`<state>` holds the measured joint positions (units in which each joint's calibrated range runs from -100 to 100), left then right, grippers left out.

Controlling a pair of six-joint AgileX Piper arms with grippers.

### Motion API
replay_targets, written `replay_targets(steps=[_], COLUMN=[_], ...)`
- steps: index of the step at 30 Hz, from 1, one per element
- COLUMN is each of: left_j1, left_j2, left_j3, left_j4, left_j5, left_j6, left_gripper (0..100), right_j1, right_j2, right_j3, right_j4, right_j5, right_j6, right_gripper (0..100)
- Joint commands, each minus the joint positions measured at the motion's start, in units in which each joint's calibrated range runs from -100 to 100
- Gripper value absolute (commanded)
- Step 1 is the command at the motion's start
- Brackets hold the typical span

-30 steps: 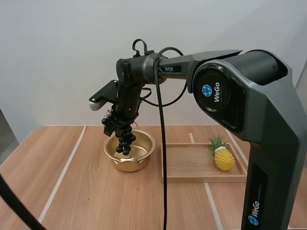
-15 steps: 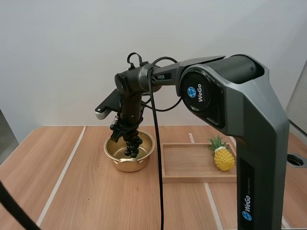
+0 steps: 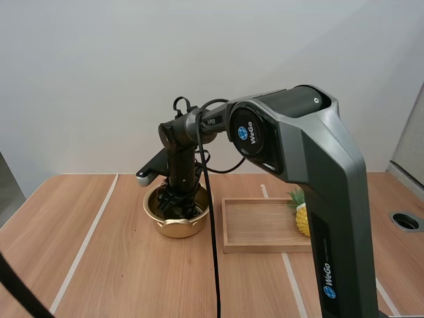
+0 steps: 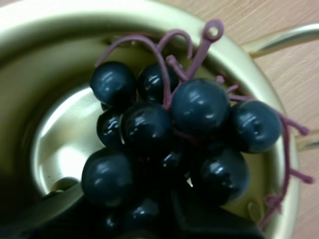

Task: Open the pot, put the grape inside, and close it

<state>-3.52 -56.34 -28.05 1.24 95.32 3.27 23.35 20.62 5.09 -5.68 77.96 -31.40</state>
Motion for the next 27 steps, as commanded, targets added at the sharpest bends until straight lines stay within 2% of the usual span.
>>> replay_targets(steps=[1, 14, 19, 20, 21, 25, 26, 27], left_j1=[-0.02, -0.02, -0.02, -0.02, -0.02, -0.02, -0.02, -0.02], left_j2=[-0.3, -0.3, -0.3, -0.3, -0.3, -0.3, -0.3, -0.3], left_j3=[-0.2, -0.2, -0.2, -0.2, -0.2, -0.2, -0.2, -0.2], left_j4=[-0.1, -0.1, -0.1, -0.1, -0.1, -0.1, -0.1, -0.1], left_j5=[-0.6, -0.6, -0.6, -0.6, -0.6, -0.6, -0.6, -0.6], left_j6=[-0.1, -0.1, -0.1, -0.1, -0.1, 0.6, 0.9, 0.9], left_gripper=[0, 0, 0, 0, 0, 0, 0, 0], right_j1=[0.1, 0.1, 0.1, 0.1, 0.1, 0.1, 0.1, 0.1], right_j2=[1.5, 3.0, 3.0, 3.0, 3.0, 2.5, 2.3, 1.9], right_j3=[1.2, 1.2, 1.2, 1.2, 1.2, 1.2, 1.2, 1.2], right_j4=[1.9, 2.3, -0.5, -1.9, -3.2, -6.4, -6.4, -6.4], right_j5=[6.0, 5.8, 3.8, 3.4, 3.4, 3.3, 3.3, 3.3], right_j6=[-0.1, 0.1, 6.2, 7.2, 7.5, 7.5, 7.5, 7.5], right_gripper=[0, 0, 0, 6, 19, 86, 100, 100])
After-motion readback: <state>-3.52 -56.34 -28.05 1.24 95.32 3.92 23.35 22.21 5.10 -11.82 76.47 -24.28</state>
